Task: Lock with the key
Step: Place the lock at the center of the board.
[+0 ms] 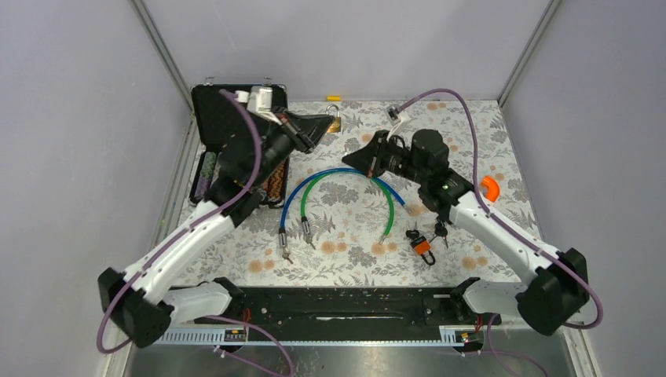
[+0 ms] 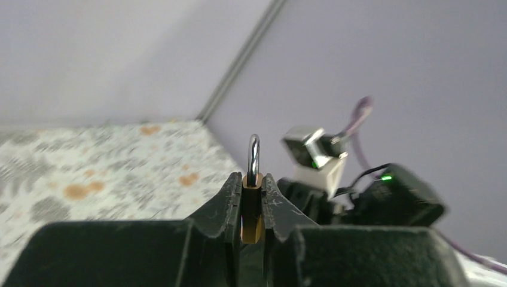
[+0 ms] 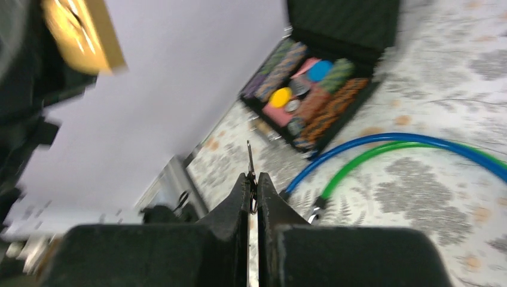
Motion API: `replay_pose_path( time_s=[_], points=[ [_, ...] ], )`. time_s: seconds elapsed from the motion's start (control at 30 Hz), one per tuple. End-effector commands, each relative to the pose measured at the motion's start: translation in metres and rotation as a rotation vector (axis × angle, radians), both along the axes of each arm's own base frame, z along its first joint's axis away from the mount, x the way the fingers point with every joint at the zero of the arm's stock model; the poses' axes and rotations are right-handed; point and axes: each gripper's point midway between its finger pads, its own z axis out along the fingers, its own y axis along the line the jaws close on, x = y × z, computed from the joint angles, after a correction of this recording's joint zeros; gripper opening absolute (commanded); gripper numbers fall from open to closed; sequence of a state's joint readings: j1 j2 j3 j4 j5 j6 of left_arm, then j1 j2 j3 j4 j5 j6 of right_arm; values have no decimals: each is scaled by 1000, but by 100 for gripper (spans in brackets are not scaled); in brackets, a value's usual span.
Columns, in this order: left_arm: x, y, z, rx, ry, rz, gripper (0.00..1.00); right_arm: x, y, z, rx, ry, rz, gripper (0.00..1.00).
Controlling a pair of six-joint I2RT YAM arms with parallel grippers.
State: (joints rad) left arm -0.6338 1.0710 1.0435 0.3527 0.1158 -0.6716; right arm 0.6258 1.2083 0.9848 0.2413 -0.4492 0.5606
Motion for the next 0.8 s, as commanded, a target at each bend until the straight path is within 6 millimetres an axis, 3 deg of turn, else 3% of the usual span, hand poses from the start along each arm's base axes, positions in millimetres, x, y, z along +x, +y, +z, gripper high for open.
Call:
replay_pose_path(
  time_s=[0.0,0.07,0.2,0.27,0.33,0.4,0.5,0.6,0.77],
  points=[
    [64,-2,-55,183,157,156,0,69,-25,-26,-104,69,-238,0],
    [93,-7,-85,245,234,183,0,94,-25,-41,-137,92,-268,0],
    [153,7,-152,337,352,313,0,139,-9,-81,-229,150,-293,0],
    [180,13,-184,343,417,322,0,163,-2,-113,-270,203,-324,0],
    [203,11,-218,362,490,274,0,185,1,-133,-285,234,-383,0],
    [223,14,-240,378,532,255,0,205,5,-152,-295,272,-436,0],
    [242,13,-268,416,585,231,0,234,17,-167,-282,312,-478,0],
    [252,14,-288,425,634,222,0,248,29,-188,-273,384,-488,0],
    [256,16,-320,441,701,219,0,255,32,-237,-312,549,-538,2]
  ],
)
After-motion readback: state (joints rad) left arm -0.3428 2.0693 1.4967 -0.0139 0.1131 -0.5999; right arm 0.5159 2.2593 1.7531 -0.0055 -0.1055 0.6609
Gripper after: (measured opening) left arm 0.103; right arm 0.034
